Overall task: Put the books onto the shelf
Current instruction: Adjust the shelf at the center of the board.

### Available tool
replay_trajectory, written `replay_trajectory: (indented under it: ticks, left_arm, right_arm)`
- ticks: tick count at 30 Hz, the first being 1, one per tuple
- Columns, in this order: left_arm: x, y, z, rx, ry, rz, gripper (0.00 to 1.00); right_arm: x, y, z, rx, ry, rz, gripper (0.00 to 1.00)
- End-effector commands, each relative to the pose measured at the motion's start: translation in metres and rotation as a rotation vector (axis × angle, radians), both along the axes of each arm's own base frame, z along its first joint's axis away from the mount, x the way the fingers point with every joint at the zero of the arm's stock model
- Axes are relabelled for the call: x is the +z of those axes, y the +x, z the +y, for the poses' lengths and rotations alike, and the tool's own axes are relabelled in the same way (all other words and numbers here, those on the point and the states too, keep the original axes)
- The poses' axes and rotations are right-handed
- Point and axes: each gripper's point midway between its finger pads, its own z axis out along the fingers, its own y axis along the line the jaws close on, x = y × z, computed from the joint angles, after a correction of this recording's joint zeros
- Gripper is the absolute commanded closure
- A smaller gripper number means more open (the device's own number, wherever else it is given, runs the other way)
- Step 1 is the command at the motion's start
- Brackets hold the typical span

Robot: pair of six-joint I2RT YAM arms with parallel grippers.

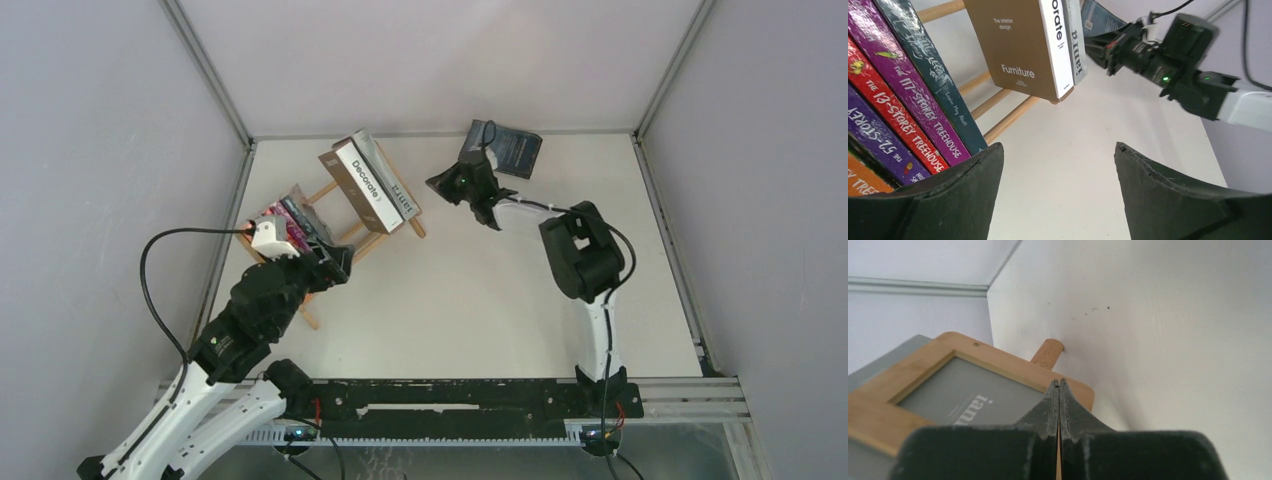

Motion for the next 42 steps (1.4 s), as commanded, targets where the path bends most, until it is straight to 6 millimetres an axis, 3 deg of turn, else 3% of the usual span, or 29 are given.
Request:
replay_trajectory:
  ticks: [1, 5, 9, 17, 26, 33, 42]
  left_arm:
    - [-0.005, 0.000, -0.012, -0.060, -0.016, -0.013, 0.15]
    - [-0.007, -0.001, -0.018, -0.085, -0.028, -0.007, 0.16]
    - [-0.008, -0.001, -0.021, -0.099, -0.030, -0.003, 0.16]
    - [-0.008, 0.001, -0.021, -0.099, -0.021, -0.002, 0.16]
    - [-0.010, 0.005, -0.023, -0.093, -0.003, 0.004, 0.16]
    - [-0.011, 0.009, -0.023, -0.087, 0.014, 0.004, 0.16]
    - [-0.013, 0.013, -0.021, -0.069, 0.035, 0.007, 0.15]
  right_arm:
    - [0.055, -0.011, -0.018, 0.007, -0.024, -0.127, 1.00]
    - [0.043, -0.034, -0.021, 0.051, -0.065, -0.097, 1.00]
    - [0.033, -0.056, -0.009, 0.118, -0.106, -0.069, 1.00]
    - [0.020, -0.079, 0.002, 0.194, -0.147, -0.041, 1.00]
    - [0.015, -0.080, 0.016, 0.241, -0.118, -0.042, 1.00]
    - [0.020, -0.077, 0.040, 0.300, -0.090, -0.049, 1.00]
    - [0.026, -0.063, 0.061, 0.318, -0.069, -0.063, 1.00]
